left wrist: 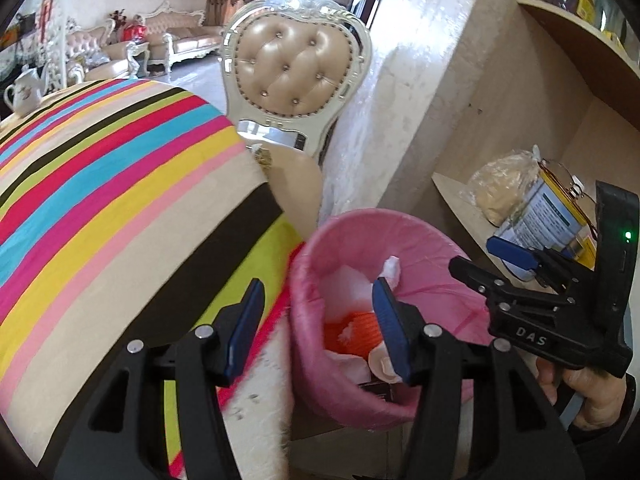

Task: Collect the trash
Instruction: 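Open the right tool over the wastebasket while the left tool releases the card box, then move both tools back over the table toward the tissue and paper cup, then grasp the crumpled white tissue with the left tool while the right tool grasps the white paper cup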

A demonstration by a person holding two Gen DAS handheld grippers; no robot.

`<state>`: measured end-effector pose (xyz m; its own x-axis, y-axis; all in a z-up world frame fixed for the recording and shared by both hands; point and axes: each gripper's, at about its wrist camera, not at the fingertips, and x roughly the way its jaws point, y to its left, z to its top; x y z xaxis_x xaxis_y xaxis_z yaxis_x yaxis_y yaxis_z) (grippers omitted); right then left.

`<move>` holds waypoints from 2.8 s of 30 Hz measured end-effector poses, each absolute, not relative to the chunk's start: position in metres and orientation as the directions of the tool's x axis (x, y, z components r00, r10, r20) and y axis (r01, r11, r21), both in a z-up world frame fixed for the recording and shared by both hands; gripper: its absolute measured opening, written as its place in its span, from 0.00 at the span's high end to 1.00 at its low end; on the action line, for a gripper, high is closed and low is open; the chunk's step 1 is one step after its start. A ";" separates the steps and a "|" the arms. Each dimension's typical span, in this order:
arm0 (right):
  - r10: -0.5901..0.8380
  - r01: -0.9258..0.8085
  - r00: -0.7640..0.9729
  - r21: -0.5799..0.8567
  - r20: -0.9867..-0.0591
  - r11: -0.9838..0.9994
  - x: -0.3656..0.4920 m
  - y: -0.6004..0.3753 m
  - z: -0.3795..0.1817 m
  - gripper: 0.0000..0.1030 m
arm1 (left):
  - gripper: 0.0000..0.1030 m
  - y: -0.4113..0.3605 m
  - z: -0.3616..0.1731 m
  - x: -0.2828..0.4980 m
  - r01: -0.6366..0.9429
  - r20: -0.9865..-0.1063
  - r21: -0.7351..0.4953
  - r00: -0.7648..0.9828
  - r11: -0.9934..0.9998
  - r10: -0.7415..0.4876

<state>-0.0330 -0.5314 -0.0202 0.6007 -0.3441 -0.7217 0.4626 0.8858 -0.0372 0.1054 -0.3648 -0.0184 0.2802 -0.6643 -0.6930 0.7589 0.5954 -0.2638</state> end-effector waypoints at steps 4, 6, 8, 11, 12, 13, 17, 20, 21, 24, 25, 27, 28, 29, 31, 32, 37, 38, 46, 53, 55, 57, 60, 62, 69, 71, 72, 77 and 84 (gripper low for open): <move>-0.328 0.435 0.621 -0.034 -0.712 0.900 -0.029 -0.519 -0.016 0.27 | 0.46 -0.343 -0.016 0.110 0.735 -0.686 -0.259 0.317 0.627 -0.655; -0.317 0.418 0.629 -0.034 -0.710 0.908 -0.025 -0.511 -0.015 0.27 | 0.45 -0.328 -0.013 0.113 0.718 -0.681 -0.259 0.339 0.647 -0.649; -0.305 0.401 0.637 -0.034 -0.708 0.916 -0.021 -0.501 -0.013 0.25 | 0.41 -0.315 -0.011 0.116 0.702 -0.676 -0.253 0.365 0.666 -0.640; -0.284 0.369 0.650 -0.033 -0.705 0.929 -0.014 -0.486 -0.012 0.24 | 0.40 -0.294 -0.008 0.119 0.676 -0.670 -0.248 0.398 0.694 -0.627; -0.275 0.358 0.654 -0.032 -0.705 0.933 -0.011 -0.481 -0.011 0.24 | 0.40 -0.287 -0.008 0.120 0.667 -0.668 -0.245 0.409 0.704 -0.621; -0.265 0.345 0.659 -0.030 -0.704 0.938 -0.008 -0.475 -0.011 0.24 | 0.40 -0.278 -0.007 0.122 0.654 -0.667 -0.245 0.422 0.716 -0.614; -0.223 0.295 0.684 -0.015 -0.695 0.955 0.001 -0.455 -0.009 0.20 | 0.38 -0.245 -0.006 0.129 0.606 -0.664 -0.242 0.466 0.757 -0.585; -0.197 0.262 0.695 -0.012 -0.692 0.965 0.010 -0.439 -0.007 0.19 | 0.38 -0.218 -0.006 0.135 0.564 -0.663 -0.239 0.500 0.791 -0.557; -0.187 0.249 0.699 -0.010 -0.691 0.968 0.013 -0.434 -0.006 0.19 | 0.38 -0.208 -0.006 0.137 0.549 -0.663 -0.238 0.511 0.801 -0.547; -0.153 0.209 0.710 -0.002 -0.688 0.978 0.022 -0.417 -0.005 0.18 | 0.38 -0.182 -0.006 0.143 0.506 -0.665 -0.238 0.537 0.829 -0.519; -0.143 0.196 0.712 -0.001 -0.687 0.981 0.026 -0.412 -0.005 0.18 | 0.38 -0.173 -0.006 0.145 0.493 -0.665 -0.237 0.546 0.837 -0.509; -0.127 0.177 0.716 0.002 -0.687 0.984 0.032 -0.404 -0.005 0.18 | 0.38 -0.160 -0.006 0.149 0.470 -0.666 -0.235 0.560 0.851 -0.493; -0.118 0.166 0.718 0.005 -0.686 0.986 0.035 -0.399 -0.004 0.18 | 0.38 -0.152 -0.005 0.151 0.456 -0.666 -0.235 0.568 0.858 -0.484; -0.106 0.153 0.721 0.008 -0.685 0.988 0.039 -0.393 -0.003 0.18 | 0.38 -0.144 -0.005 0.153 0.443 -0.667 -0.231 0.576 0.866 -0.473; -0.089 0.132 0.727 0.011 -0.681 0.991 0.045 -0.383 -0.002 0.18 | 0.38 -0.133 -0.005 0.156 0.421 -0.669 -0.227 0.588 0.878 -0.455; -0.083 0.124 0.729 0.012 -0.679 0.992 0.047 -0.380 -0.002 0.18 | 0.38 -0.126 -0.005 0.158 0.408 -0.670 -0.226 0.594 0.884 -0.445; -0.039 0.074 0.733 0.022 -0.679 0.997 0.061 -0.360 -0.003 0.18 | 0.36 -0.097 -0.008 0.168 0.333 -0.681 -0.214 0.622 0.918 -0.385; -0.032 0.066 0.734 0.024 -0.679 0.998 0.065 -0.357 -0.003 0.18 | 0.36 -0.092 -0.008 0.171 0.318 -0.684 -0.209 0.629 0.925 -0.371; 0.017 0.016 0.728 0.042 -0.685 0.999 0.091 -0.334 -0.008 0.18 | 0.32 -0.067 -0.010 0.185 0.222 -0.695 -0.148 0.669 0.964 -0.261; 0.055 -0.029 0.718 0.049 -0.694 0.998 0.113 -0.314 -0.012 0.18 | 0.32 -0.051 -0.016 0.200 0.180 -0.706 -0.137 0.672 0.974 -0.223; 0.066 -0.037 0.716 0.057 -0.695 0.998 0.120 -0.310 -0.012 0.18 | 0.32 -0.045 -0.017 0.206 0.165 -0.709 -0.139 0.672 0.976 -0.215; 0.075 -0.044 0.714 0.062 -0.697 0.997 0.125 -0.309 -0.013 0.18 | 0.32 -0.038 -0.018 0.214 0.150 -0.711 -0.144 0.672 0.978 -0.208; 0.085 -0.055 0.709 0.065 -0.700 0.996 0.134 -0.304 -0.014 0.18 | 0.32 -0.023 -0.022 0.229 0.120 -0.717 -0.152 0.670 0.981 -0.193; 0.089 -0.062 0.705 0.064 -0.704 0.996 0.141 -0.301 -0.016 0.18 | 0.32 -0.015 -0.025 0.238 0.104 -0.721 -0.155 0.668 0.983 -0.184; 0.108 -0.084 0.689 0.069 -0.717 0.994 0.164 -0.289 -0.023 0.18 | 0.33 -0.002 -0.035 0.272 0.079 -0.745 -0.148 0.646 0.986 -0.164; 0.114 -0.093 0.686 0.070 -0.718 0.993 0.172 -0.286 -0.024 0.18 | 0.33 -0.002 -0.037 0.280 0.079 -0.752 -0.137 0.640 0.987 -0.156; 0.118 -0.098 0.686 0.070 -0.718 0.993 0.177 -0.284 -0.024 0.18 | 0.33 -0.002 -0.039 0.285 0.080 -0.758 -0.132 0.634 0.988 -0.153; 0.140 -0.126 0.688 0.073 -0.712 0.989 0.197 -0.271 -0.023 0.18 | 0.33 0.001 -0.053 0.308 0.071 -0.788 -0.112 0.601 0.991 -0.133; 0.167 -0.155 0.702 0.080 -0.692 0.985 0.226 -0.252 -0.016 0.18 | 0.42 -0.007 -0.064 0.328 0.096 -0.816 -0.065 0.568 0.993 -0.108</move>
<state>0.2262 -0.2521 -0.0158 0.7024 0.1667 -0.6920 -0.1548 0.9847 0.0801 0.3284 -0.0065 -0.0641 0.5684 -0.1085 -0.8156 0.0964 0.9932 -0.0649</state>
